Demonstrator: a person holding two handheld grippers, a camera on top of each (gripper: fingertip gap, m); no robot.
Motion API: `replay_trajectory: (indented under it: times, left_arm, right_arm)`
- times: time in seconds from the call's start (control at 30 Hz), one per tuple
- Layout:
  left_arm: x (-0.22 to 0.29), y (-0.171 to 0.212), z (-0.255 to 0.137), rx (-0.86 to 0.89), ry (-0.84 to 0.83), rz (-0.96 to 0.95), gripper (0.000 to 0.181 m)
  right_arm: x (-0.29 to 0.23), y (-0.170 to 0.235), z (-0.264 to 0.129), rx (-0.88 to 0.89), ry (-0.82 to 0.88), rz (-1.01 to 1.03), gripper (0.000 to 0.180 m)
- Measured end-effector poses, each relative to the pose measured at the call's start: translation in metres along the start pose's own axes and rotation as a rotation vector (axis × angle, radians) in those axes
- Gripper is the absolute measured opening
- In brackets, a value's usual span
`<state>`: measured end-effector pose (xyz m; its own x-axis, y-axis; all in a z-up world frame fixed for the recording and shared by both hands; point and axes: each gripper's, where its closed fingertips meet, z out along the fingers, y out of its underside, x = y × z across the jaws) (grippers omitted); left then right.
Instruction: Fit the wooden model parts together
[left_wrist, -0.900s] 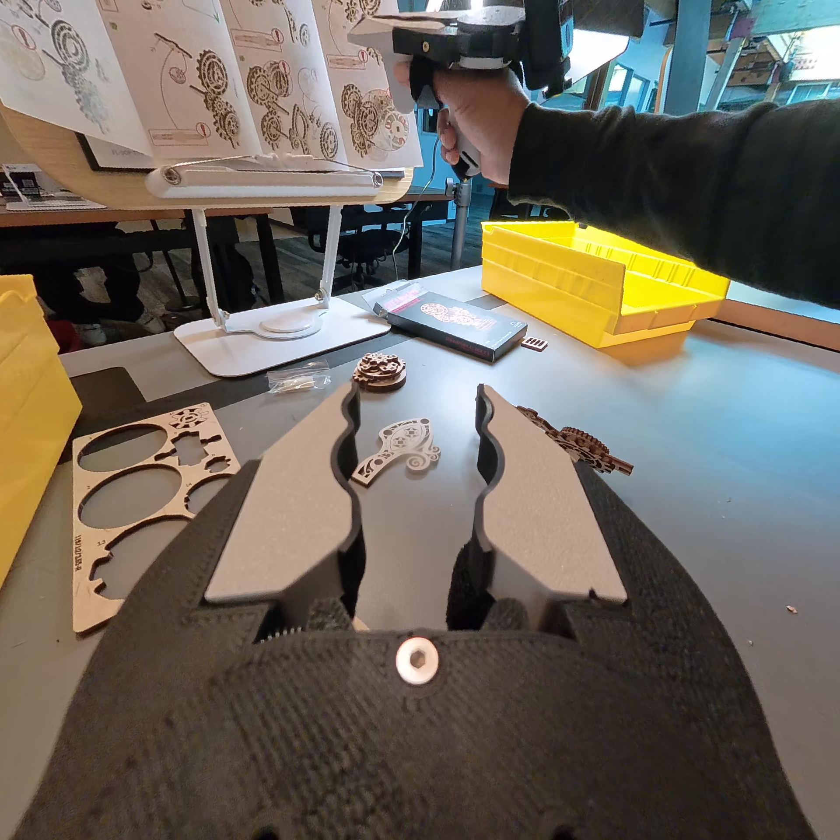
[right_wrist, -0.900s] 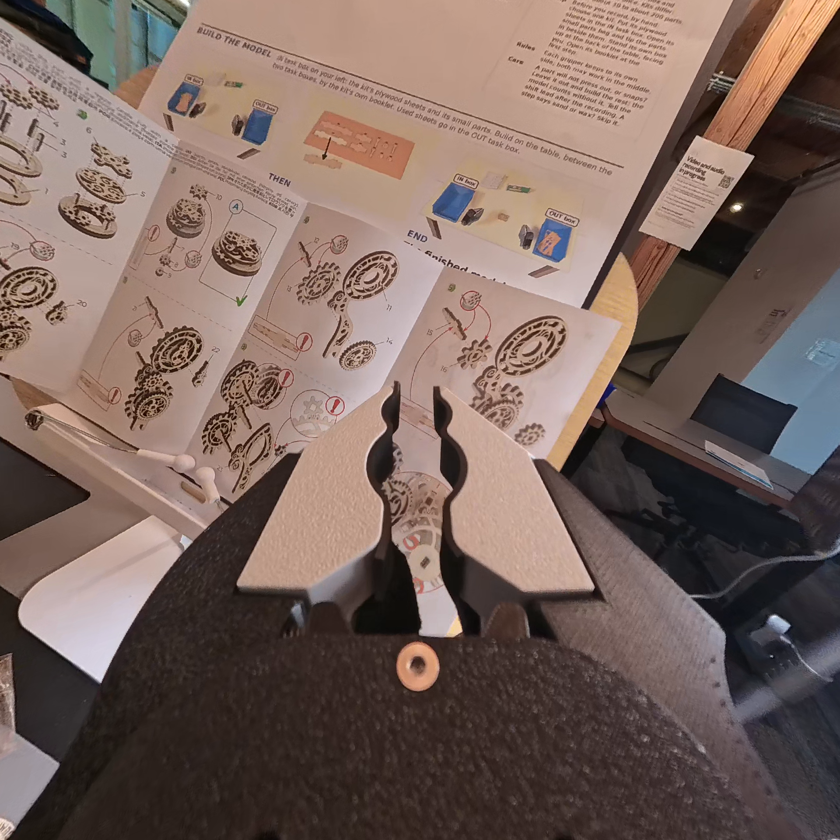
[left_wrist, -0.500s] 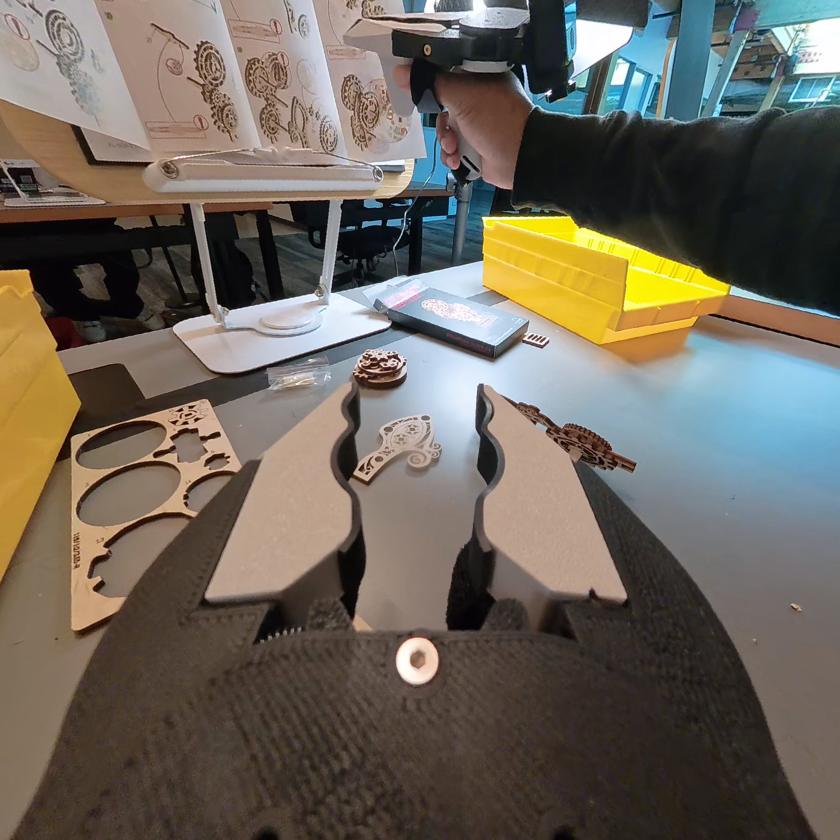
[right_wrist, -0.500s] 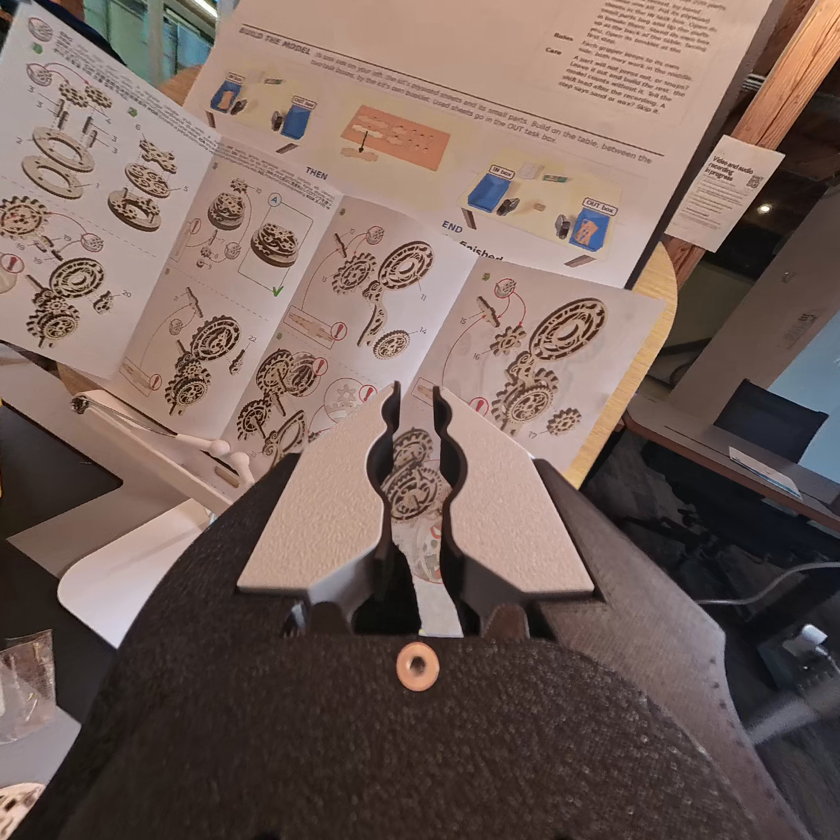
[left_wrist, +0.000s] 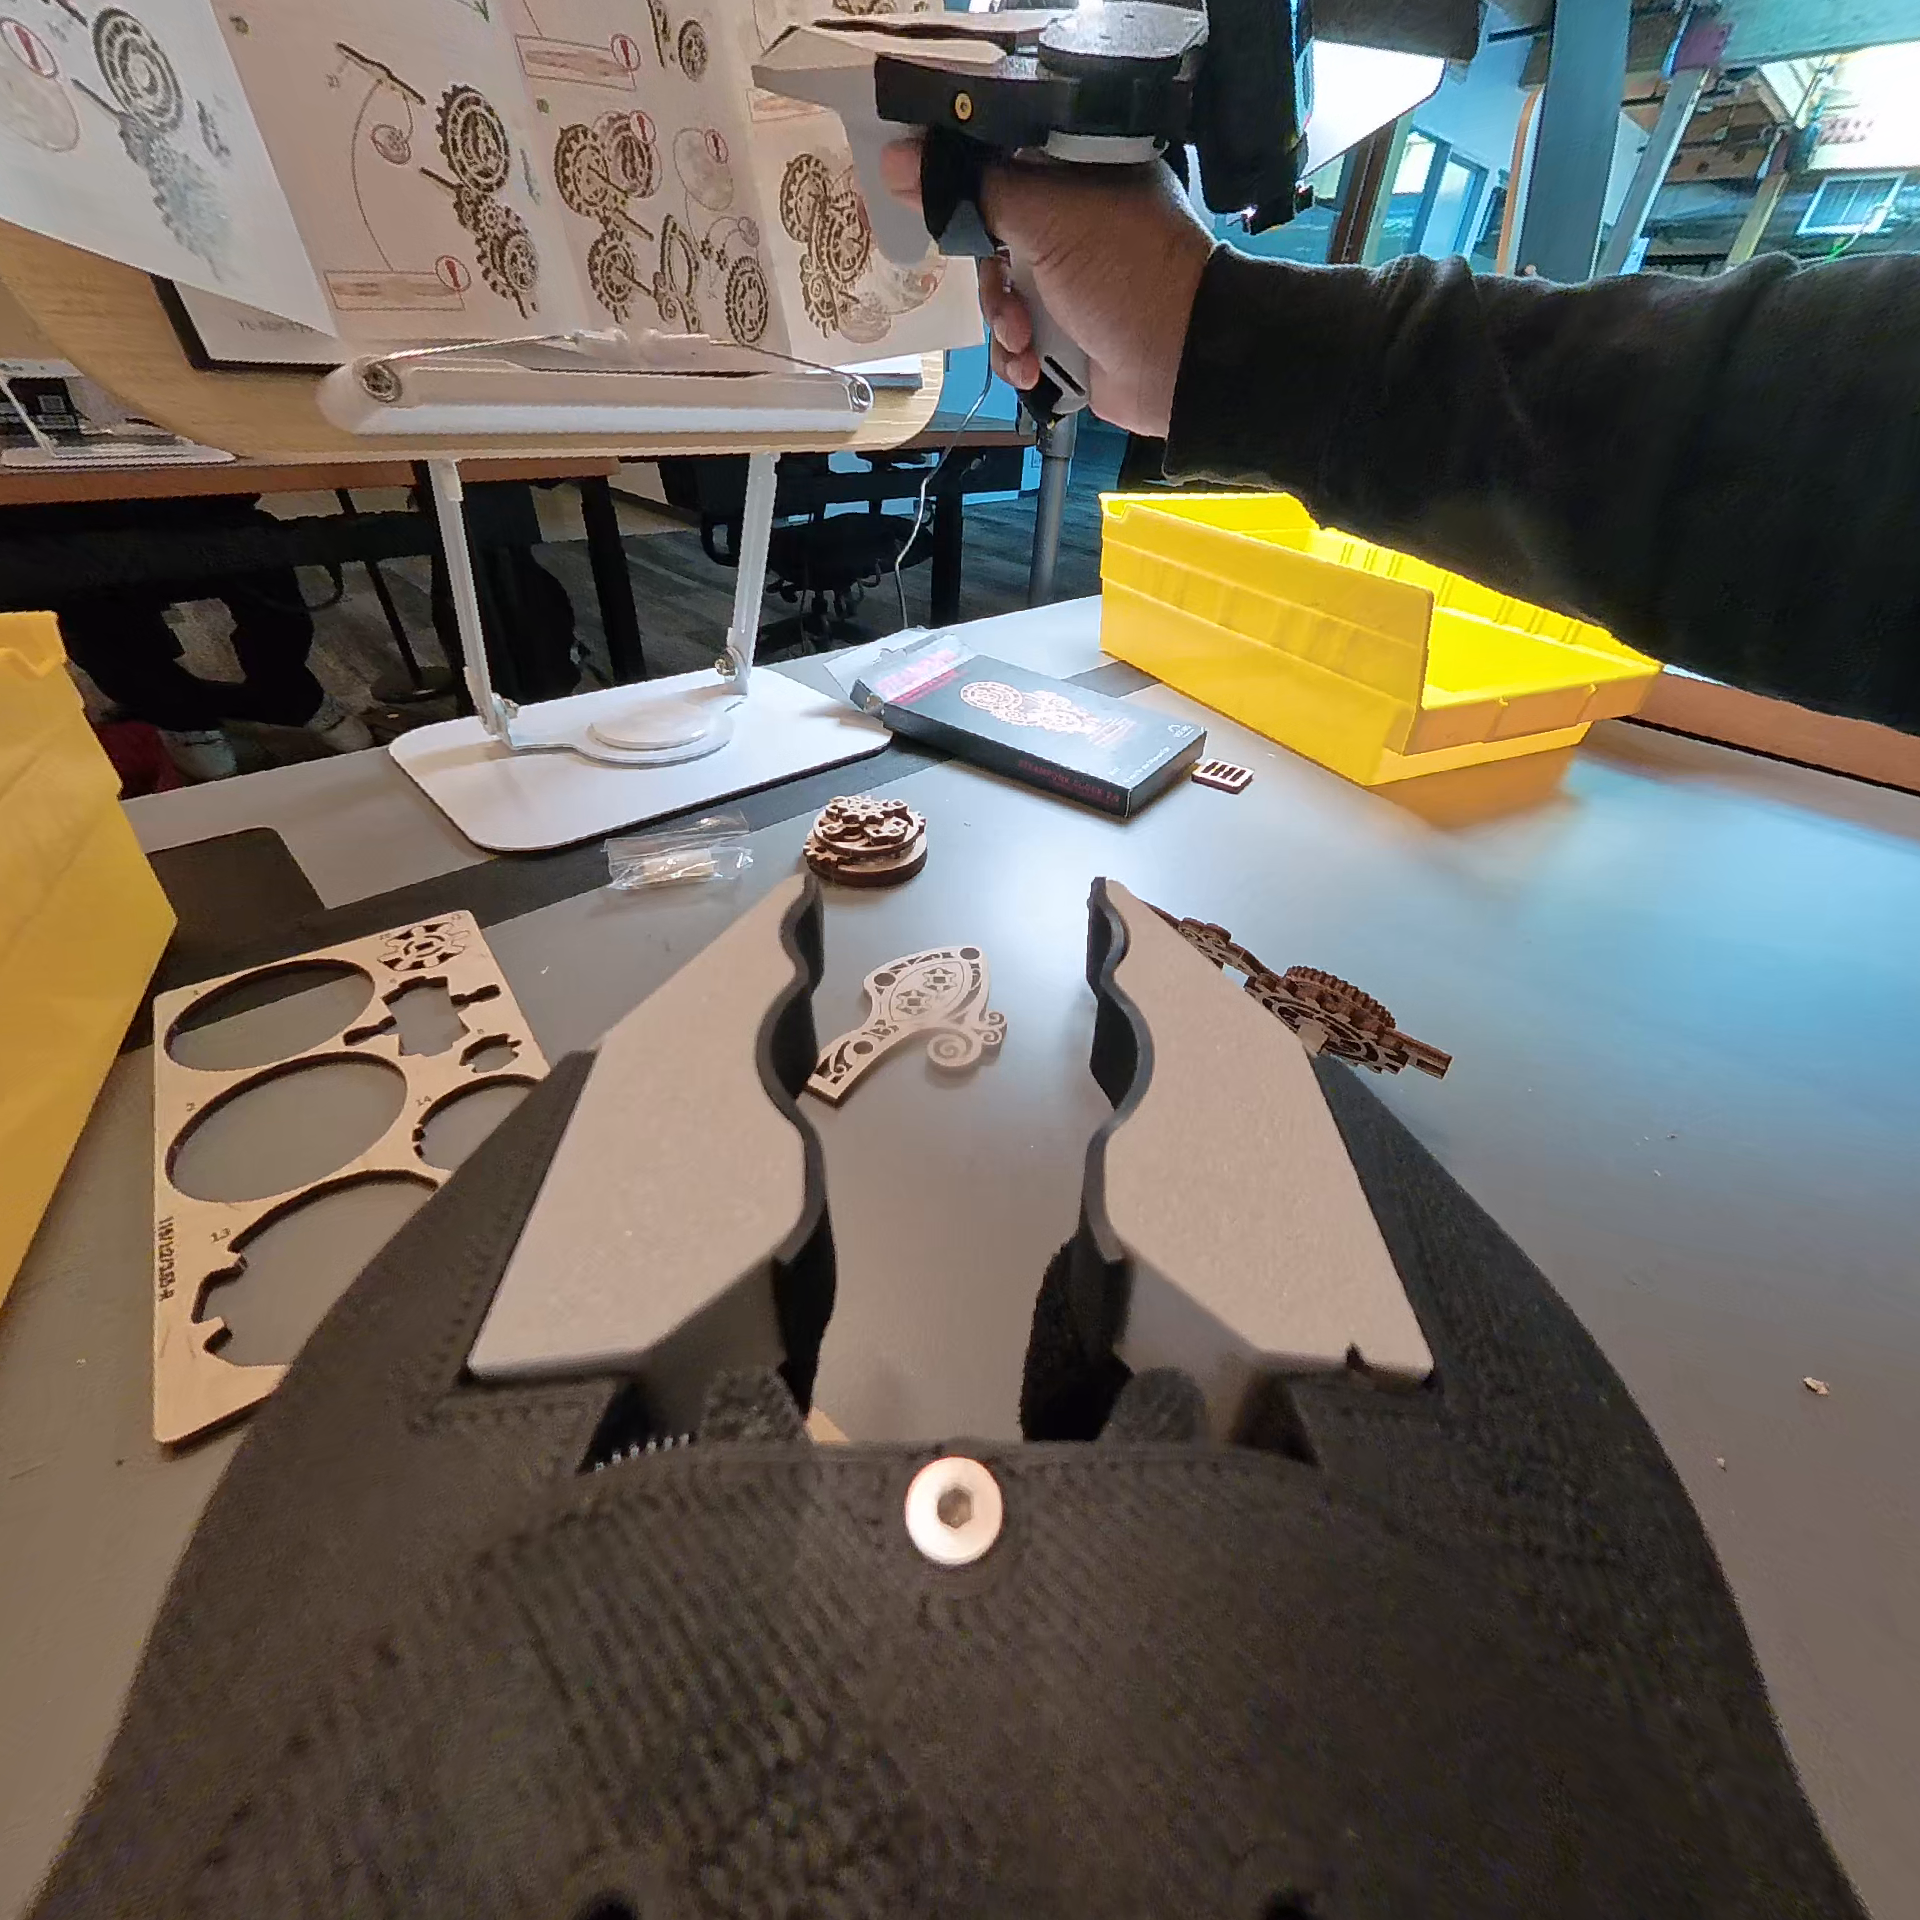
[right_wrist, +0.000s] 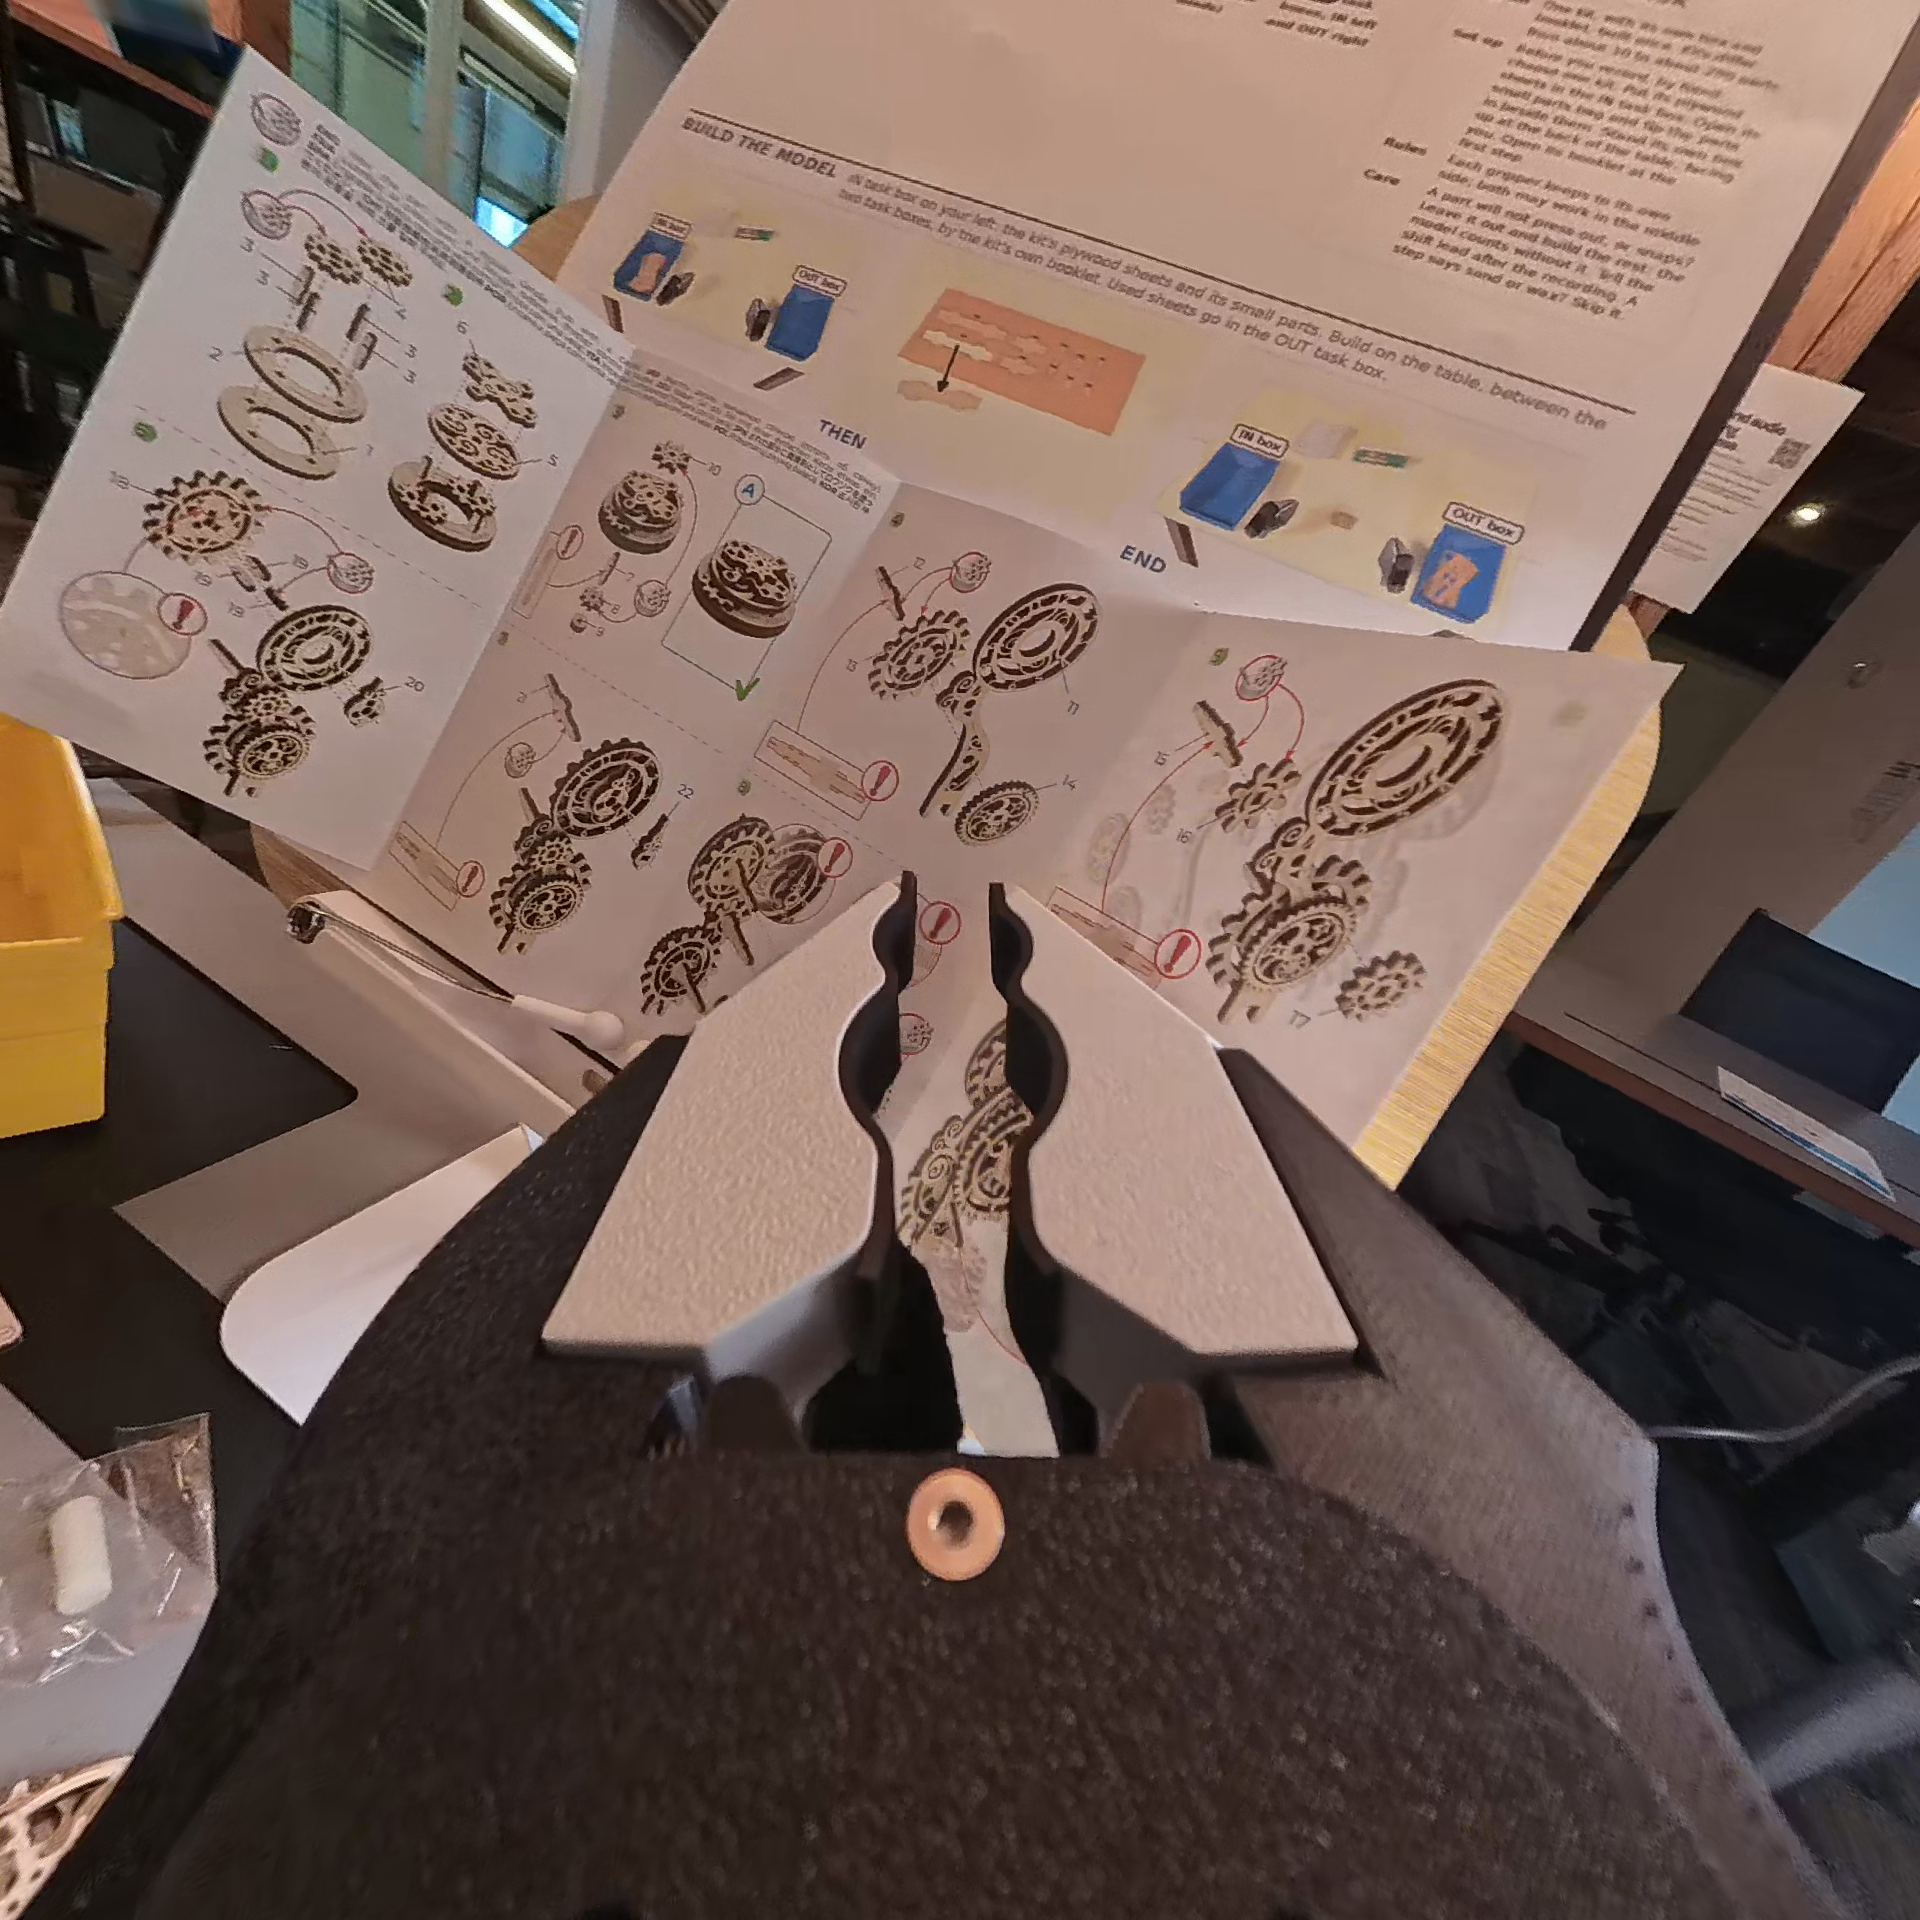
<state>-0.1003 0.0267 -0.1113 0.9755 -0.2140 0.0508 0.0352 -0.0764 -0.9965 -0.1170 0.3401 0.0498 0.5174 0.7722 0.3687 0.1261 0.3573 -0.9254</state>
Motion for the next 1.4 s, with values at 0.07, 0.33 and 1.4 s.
replay_trajectory:
  times: [0.07, 0.33, 1.4]
  left_arm:
    - [0.000, 0.000, 0.000, 0.000, 0.001, 0.001, 0.050]
    - [0.002, 0.000, 0.000, 0.000, 0.005, 0.001, 0.049]
    - [0.010, 0.003, 0.000, -0.025, 0.060, -0.024, 0.028]
  right_arm:
    - [-0.002, -0.002, -0.001, 0.005, -0.004, 0.000, 0.012]
    - [-0.006, -0.005, -0.005, 0.011, -0.017, -0.015, 0.013]
    - [-0.124, 0.017, -0.155, -0.009, -0.397, 0.180, 0.017]
